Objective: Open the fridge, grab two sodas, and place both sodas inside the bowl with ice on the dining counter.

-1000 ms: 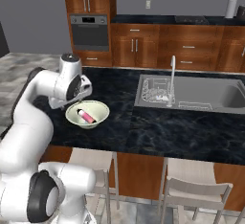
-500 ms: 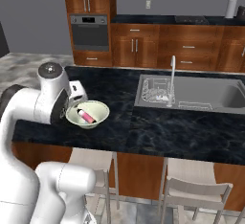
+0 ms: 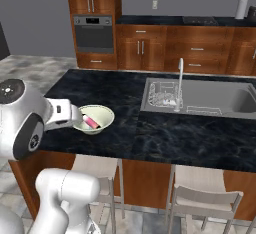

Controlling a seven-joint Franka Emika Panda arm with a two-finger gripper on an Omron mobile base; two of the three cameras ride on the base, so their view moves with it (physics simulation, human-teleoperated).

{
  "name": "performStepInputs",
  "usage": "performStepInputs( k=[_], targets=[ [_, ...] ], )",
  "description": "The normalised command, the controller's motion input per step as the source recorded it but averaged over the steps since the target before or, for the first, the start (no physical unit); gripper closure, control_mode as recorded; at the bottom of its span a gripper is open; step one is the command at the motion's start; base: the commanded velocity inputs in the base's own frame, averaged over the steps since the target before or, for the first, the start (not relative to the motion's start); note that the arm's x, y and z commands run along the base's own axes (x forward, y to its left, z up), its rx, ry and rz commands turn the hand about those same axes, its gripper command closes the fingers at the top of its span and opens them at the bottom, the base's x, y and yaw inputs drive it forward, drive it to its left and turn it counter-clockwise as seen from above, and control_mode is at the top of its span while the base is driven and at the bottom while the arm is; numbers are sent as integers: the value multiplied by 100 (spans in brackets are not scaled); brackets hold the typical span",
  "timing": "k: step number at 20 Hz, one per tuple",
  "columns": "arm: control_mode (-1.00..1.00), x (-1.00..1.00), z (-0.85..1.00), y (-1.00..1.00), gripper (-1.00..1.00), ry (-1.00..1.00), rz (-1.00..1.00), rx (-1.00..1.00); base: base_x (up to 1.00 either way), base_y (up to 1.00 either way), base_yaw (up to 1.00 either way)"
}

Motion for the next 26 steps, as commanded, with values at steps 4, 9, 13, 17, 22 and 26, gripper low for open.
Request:
performStepInputs(
  k=[4, 9, 13, 17, 22, 26],
  targets=[
    [-100, -63, 0, 16, -100, -2, -17, 0, 0, 0, 0],
    [-100, -38, -6, 10, -100, 0, -4, -2, 0, 0, 0],
    [-100, -2, -16, 0, -100, 0, 0, 0, 0, 0, 0],
    [100, -6, -4, -5, -100, 0, 0, 0, -25, -61, -6],
    [100, 0, 0, 0, -100, 0, 0, 0, -38, -100, -16],
    [100, 0, 0, 0, -100, 0, 0, 0, -20, -100, -14]
  ],
)
